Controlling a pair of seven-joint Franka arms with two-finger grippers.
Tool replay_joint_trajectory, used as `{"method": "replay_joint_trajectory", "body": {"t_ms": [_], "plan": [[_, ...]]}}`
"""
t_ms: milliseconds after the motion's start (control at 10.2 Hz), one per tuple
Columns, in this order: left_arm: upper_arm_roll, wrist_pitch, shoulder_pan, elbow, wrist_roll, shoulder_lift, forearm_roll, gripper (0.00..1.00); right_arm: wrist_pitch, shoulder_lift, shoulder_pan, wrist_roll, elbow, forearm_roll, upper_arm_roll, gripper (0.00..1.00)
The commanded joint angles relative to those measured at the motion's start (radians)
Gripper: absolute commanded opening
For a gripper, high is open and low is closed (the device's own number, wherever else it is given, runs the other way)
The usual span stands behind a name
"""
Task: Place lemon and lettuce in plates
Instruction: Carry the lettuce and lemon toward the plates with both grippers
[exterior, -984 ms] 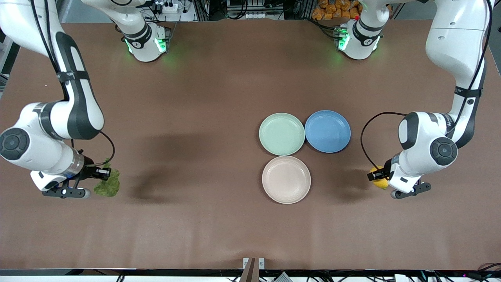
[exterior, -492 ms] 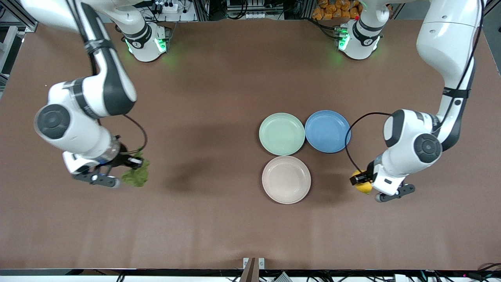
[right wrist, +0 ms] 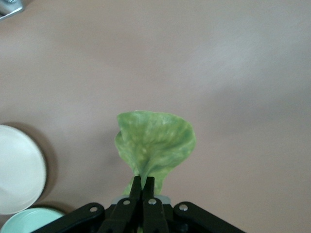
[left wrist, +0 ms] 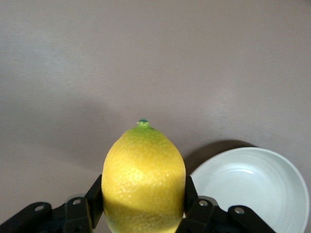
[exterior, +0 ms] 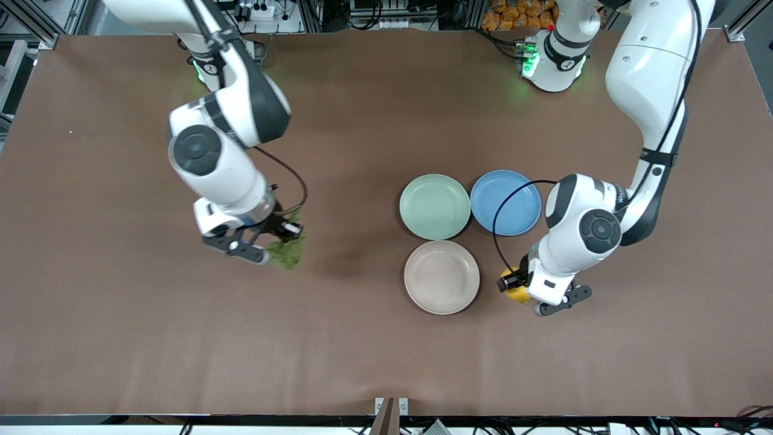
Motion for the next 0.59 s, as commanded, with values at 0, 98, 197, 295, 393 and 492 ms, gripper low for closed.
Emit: {"method": "replay_joint_trajectory", "body": {"t_ms": [0, 98, 197, 295, 393, 492], "plan": [[0.005, 0.067, -0.044, 0.031, -0.043, 0.038, -0.022, 0.0, 0.105, 0.048, 0.078, 0.134, 0.015, 0.028, -0.012, 0.0], [0.005, 0.093, -0.082, 0.031, -0.047, 0.053, -0.052, 0.0, 0.153, 0.065, 0.111, 0.176, 0.015, 0.028, -0.012, 0.0], [0.007, 0.106, -0.11, 0.03, -0.051, 0.061, -0.066, 0.0, 0.194, 0.086, 0.142, 0.214, 0.015, 0.028, -0.012, 0.0], [0.007, 0.106, -0.125, 0.028, -0.072, 0.07, -0.066, 0.0, 0.242, 0.114, 0.176, 0.253, 0.015, 0.025, -0.012, 0.0], [0.007, 0.104, -0.131, 0.028, -0.081, 0.081, -0.065, 0.0, 0.279, 0.138, 0.205, 0.276, 0.015, 0.023, -0.012, 0.0], [0.007, 0.106, -0.151, 0.026, -0.084, 0.085, -0.066, 0.0, 0.312, 0.158, 0.237, 0.307, 0.015, 0.02, -0.013, 0.0]]}}
